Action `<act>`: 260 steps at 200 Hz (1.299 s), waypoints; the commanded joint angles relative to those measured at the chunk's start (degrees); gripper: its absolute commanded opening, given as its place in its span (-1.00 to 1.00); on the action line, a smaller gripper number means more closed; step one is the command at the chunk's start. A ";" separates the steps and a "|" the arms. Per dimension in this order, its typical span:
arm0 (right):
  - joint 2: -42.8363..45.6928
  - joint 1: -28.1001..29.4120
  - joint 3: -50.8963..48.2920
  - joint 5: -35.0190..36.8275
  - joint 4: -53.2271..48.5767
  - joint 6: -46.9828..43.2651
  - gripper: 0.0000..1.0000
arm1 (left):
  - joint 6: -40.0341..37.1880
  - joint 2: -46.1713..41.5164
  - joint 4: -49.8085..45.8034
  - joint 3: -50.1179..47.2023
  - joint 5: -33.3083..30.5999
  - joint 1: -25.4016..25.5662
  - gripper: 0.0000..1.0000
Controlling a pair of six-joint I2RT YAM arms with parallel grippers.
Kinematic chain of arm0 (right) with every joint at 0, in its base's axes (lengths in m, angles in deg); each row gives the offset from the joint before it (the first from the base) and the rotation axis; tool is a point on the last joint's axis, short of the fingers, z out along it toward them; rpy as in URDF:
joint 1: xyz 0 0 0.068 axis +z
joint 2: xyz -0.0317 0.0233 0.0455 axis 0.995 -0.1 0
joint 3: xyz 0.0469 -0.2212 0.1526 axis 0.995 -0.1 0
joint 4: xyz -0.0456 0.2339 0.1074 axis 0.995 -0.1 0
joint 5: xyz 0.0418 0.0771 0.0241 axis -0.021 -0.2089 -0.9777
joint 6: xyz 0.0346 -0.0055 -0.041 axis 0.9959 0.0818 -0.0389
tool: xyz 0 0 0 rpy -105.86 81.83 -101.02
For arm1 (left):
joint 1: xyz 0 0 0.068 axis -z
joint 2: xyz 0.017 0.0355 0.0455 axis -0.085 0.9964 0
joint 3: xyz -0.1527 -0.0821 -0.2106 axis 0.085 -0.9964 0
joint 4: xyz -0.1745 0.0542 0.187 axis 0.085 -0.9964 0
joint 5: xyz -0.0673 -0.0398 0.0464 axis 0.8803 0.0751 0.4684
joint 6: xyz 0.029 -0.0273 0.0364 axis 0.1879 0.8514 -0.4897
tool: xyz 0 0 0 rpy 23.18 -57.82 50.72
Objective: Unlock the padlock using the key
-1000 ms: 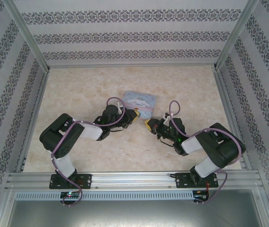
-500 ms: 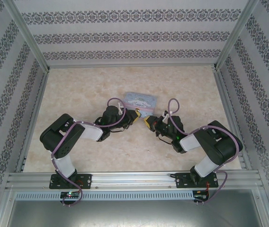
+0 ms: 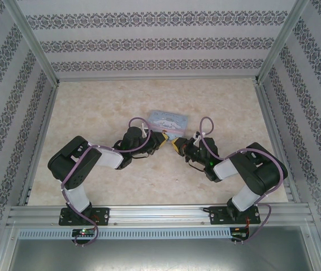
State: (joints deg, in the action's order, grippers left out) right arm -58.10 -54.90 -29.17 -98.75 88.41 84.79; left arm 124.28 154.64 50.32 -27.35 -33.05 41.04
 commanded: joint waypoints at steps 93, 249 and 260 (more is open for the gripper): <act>0.07 0.19 1.71 1.70 0.48 0.76 -1.00 | -0.65 0.00 4.18 -0.26 -0.32 1.53 -1.00; 5.49 -0.76 -4.22 1.45 -5.20 -1.73 -1.00 | 1.65 0.76 3.70 -0.60 -1.47 1.53 -1.00; 5.80 -0.80 -4.18 1.33 -5.33 -1.82 -1.00 | 1.84 0.75 3.83 -0.69 -1.48 1.50 -1.00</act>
State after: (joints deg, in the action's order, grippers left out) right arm -53.84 -54.92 -32.71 -97.75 83.38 84.50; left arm 125.18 154.73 50.69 -27.85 -34.08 41.69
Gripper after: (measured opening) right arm 0.058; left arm 0.087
